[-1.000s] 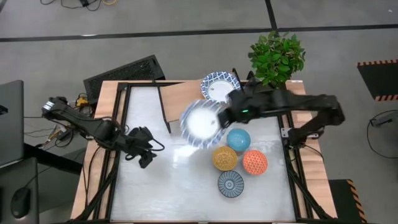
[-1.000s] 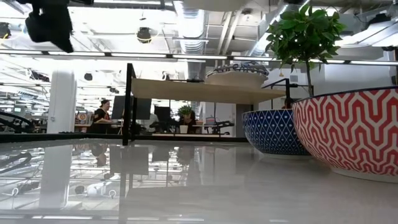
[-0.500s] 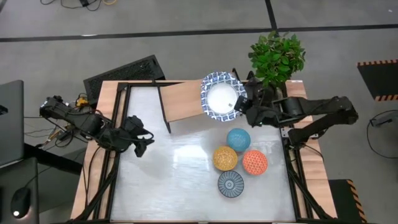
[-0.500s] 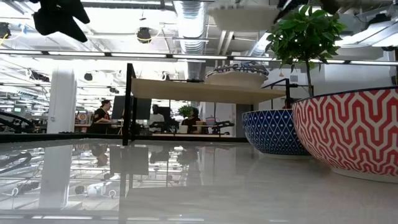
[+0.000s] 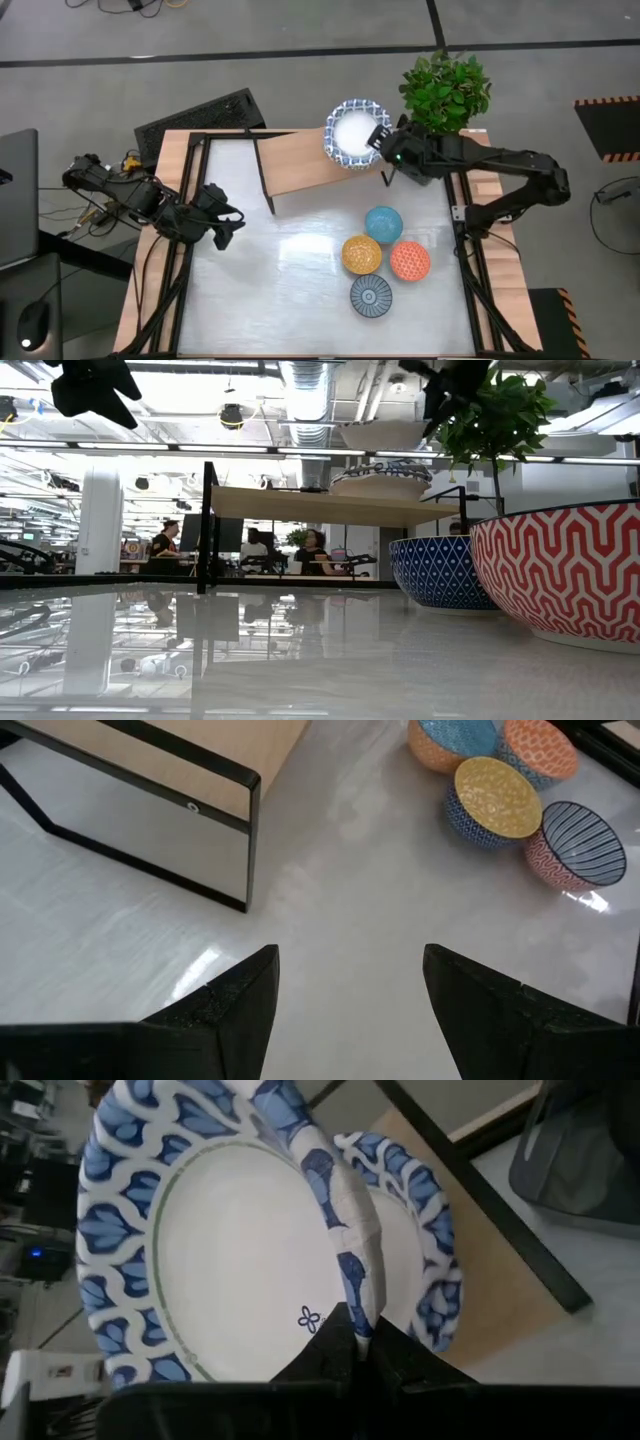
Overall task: Place and stack bowls onto a shelf
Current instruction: Stack the white patterned bowl on top of the white patterned bowls on the shelf, then put the light blue bowl on the shelf
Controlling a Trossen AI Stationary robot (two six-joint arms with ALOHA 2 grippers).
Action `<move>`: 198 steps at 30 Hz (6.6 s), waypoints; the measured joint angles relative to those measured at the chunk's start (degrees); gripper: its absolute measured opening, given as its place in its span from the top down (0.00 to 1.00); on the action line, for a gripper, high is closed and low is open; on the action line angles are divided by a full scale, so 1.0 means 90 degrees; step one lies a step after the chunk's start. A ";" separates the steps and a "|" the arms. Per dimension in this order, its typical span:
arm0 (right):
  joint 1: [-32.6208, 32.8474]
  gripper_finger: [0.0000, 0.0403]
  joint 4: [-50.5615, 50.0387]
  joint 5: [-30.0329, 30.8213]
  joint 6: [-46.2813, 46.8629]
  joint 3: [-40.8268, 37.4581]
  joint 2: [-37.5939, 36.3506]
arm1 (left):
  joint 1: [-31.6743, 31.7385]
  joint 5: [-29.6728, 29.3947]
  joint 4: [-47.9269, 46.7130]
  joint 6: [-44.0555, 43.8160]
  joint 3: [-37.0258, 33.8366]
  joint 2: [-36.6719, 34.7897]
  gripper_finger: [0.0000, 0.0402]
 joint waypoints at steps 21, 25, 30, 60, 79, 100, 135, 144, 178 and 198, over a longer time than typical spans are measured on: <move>-0.0956 0.84 -0.0177 -0.1190 -0.0859 -0.0005 0.0335 | 0.0000 -0.0054 0.0012 -0.0009 0.0000 0.0002 0.42; -0.1048 0.78 -0.0098 -0.1285 -0.0916 -0.0005 0.0333 | 0.0000 -0.0057 0.0012 -0.0029 0.0000 0.0002 0.42; -0.1150 0.65 0.0202 -0.1429 -0.1333 -0.0005 0.0333 | 0.0000 -0.0060 0.0012 -0.0060 0.0000 0.0002 0.42; 0.1103 0.58 -0.1074 -0.1411 -0.3720 0.0000 -0.0274 | 0.0002 -0.0286 0.0058 -0.0402 0.0000 0.0002 0.42; 0.2009 0.36 -0.2384 -0.2555 -0.1434 -0.1899 0.0287 | 0.0002 -0.0253 0.0104 -0.0422 -0.0002 0.0108 0.42; 0.1038 0.45 0.0426 -0.3194 -0.2249 -0.3925 0.0265 | 0.0000 -0.0319 0.0083 -0.0660 -0.0002 0.0102 0.42; 0.1251 0.90 -0.0202 -0.3383 -0.2790 -0.1110 0.0083 | 0.0001 -0.0324 0.0036 -0.0840 -0.0002 0.0102 0.42; 0.1579 0.90 0.0393 -0.3126 -0.3330 0.1139 0.1231 | 0.0002 -0.0411 0.0015 -0.0806 -0.0002 0.0099 0.42; -0.0608 0.90 -0.1434 -0.3726 -0.4934 0.6308 0.5841 | 0.0001 -0.0456 -0.0108 -0.0802 -0.0002 0.0102 0.42; -0.0737 0.70 -0.1470 -0.3526 -0.4947 0.6317 0.5863 | 0.0000 -0.0640 -0.0109 -0.0810 -0.0002 0.0102 0.42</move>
